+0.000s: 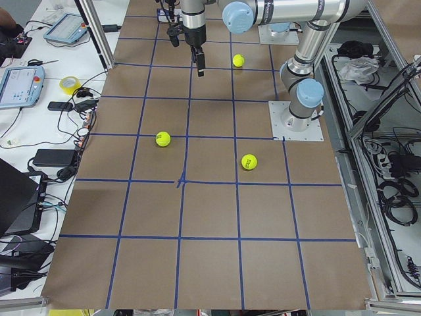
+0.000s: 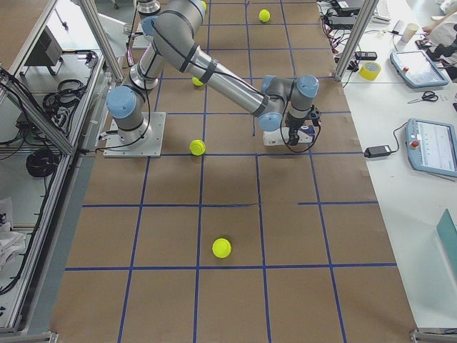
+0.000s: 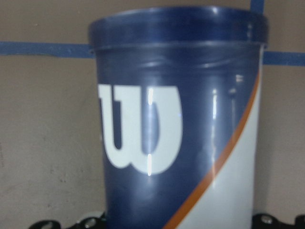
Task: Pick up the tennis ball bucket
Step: 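Carry the can with the right gripper toward the table center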
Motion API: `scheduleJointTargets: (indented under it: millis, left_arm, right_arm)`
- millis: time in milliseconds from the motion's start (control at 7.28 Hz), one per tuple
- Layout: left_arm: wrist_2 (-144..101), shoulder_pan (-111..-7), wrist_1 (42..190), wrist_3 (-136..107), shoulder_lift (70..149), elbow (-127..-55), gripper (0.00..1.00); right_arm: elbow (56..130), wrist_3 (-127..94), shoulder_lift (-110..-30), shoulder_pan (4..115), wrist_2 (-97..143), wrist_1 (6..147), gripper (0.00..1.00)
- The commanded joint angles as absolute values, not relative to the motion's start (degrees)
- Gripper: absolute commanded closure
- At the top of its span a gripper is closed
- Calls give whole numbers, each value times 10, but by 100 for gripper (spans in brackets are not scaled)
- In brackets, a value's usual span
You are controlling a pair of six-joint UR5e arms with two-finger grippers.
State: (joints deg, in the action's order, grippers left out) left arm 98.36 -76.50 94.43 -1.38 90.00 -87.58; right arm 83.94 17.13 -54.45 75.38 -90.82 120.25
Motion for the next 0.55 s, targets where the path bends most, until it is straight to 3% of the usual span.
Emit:
scheduleJointTargets:
  millis: [0,412]
  left_arm:
    - [955,-766,945,-15,899,-888,0]
    - [956,-766,943,-14,898,-890,0]
  right_arm:
    - [838,174,-570,781,-893,1198,39]
    - [845,178,-580,901,-887,1204,38]
